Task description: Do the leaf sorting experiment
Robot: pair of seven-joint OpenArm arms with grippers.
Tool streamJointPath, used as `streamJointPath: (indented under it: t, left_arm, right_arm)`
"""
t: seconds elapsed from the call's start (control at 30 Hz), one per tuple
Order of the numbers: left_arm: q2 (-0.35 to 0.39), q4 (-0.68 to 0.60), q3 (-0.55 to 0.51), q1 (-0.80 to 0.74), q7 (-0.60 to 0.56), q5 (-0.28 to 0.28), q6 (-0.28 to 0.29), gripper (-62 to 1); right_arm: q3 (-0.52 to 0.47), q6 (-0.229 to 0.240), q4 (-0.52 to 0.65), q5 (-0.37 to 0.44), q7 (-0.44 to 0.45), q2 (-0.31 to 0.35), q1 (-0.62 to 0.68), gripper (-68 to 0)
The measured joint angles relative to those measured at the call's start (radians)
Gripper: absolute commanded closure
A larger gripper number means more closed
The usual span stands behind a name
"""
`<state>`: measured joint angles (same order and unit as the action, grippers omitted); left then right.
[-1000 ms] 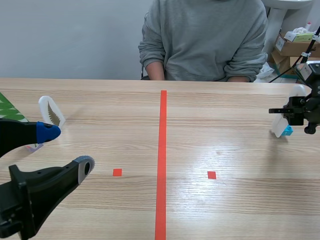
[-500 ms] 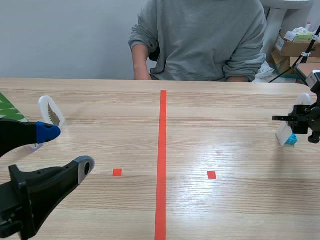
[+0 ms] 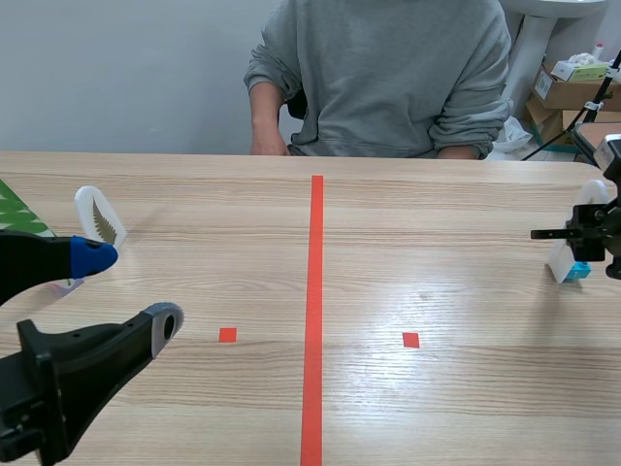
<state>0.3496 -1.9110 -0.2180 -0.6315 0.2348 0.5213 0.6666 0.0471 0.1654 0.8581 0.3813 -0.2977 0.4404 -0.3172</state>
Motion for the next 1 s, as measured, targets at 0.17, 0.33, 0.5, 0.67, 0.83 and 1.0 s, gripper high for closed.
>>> streamJointPath:
  t: [0.17,0.33,0.5,0.67,0.83,1.0]
  left_arm:
    - [0.000,0.000,0.000,0.000,0.000,0.000,0.000,-58.7]
    - [0.000,0.000,0.000,0.000,0.000,0.000,0.000,-58.7]
    - [0.000,0.000,0.000,0.000,0.000,0.000,0.000,-58.7]
    - [0.000,0.000,0.000,0.000,0.000,0.000,0.000,-58.7]
    - [0.000,0.000,0.000,0.000,0.000,0.000,0.000,-58.7]
    - [0.000,0.000,0.000,0.000,0.000,0.000,0.000,-58.7]
  right_arm:
    - [0.000,-0.021,0.052,-0.044,0.029,0.000,0.022,-1.1]
    - [0.000,-0.023,0.052,-0.045,0.038,0.000,0.022,-13.7]
    - [0.000,-0.010,0.052,-0.041,0.054,-0.001,0.023,-37.5]
    - [0.000,0.014,0.051,-0.041,0.072,-0.011,0.040,-40.2]
    - [0.000,0.014,0.053,-0.040,0.047,-0.017,0.062,-46.2]
    - [-0.004,0.015,0.195,-0.035,-0.009,-0.016,0.133,-50.4]
